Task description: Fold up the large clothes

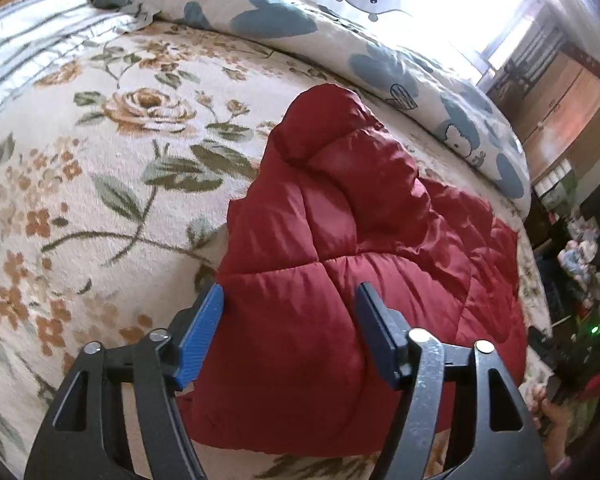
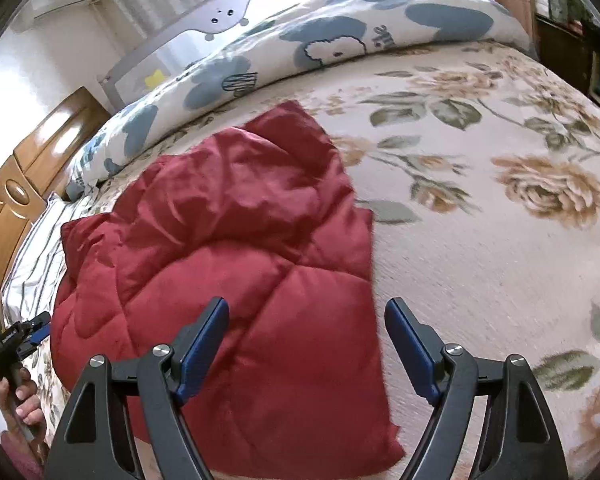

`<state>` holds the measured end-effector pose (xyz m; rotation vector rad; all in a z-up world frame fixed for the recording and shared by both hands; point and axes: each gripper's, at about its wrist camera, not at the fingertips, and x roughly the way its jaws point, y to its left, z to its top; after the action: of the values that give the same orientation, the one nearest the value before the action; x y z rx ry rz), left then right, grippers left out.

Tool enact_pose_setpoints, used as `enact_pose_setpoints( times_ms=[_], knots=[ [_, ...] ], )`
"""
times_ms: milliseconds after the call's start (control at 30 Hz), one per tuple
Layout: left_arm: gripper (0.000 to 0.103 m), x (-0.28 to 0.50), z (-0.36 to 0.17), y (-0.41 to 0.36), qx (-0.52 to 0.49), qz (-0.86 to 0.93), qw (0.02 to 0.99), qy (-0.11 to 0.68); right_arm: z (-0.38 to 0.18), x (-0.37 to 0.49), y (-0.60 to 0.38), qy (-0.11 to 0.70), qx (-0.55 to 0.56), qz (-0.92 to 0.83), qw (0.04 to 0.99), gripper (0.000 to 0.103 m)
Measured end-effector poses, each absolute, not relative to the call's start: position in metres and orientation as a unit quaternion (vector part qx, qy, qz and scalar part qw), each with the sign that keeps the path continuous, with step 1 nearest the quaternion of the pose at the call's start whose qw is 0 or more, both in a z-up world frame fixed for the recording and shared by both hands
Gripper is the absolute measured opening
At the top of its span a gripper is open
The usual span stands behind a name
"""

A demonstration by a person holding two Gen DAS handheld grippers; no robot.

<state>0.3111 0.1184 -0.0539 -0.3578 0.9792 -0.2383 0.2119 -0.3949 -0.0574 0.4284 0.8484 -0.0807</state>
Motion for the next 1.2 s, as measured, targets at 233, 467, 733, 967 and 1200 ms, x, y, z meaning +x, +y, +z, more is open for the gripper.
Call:
enact_pose_setpoints(
  times_ms=[233,467,733,967,1200],
  knots=[
    [0.076,0.322,-0.070,0.129,-0.217,-0.124,0.840,0.482,-0.077,0.209,-0.421,0.416,0.267,-0.040,0.868,0.082],
    [0.084,0.336,-0.090,0.131,-0.249,-0.127,0.820,0.500,-0.093,0.223,-0.427,0.425,0.323,-0.004,0.846,0.082],
    [0.087,0.357,-0.098,0.116,-0.249,-0.140,0.807,0.517,-0.117,0.248,-0.432,0.434,0.390,0.027,0.812,0.089],
    [0.087,0.364,-0.103,0.101,-0.231,-0.141,0.805,0.528,-0.125,0.264,-0.425,0.444,0.408,0.062,0.795,0.088],
    [0.051,0.355,-0.091,0.091,-0.200,-0.160,0.819,0.514,-0.117,0.264,-0.417,0.445,0.392,0.074,0.802,0.061]
  ],
)
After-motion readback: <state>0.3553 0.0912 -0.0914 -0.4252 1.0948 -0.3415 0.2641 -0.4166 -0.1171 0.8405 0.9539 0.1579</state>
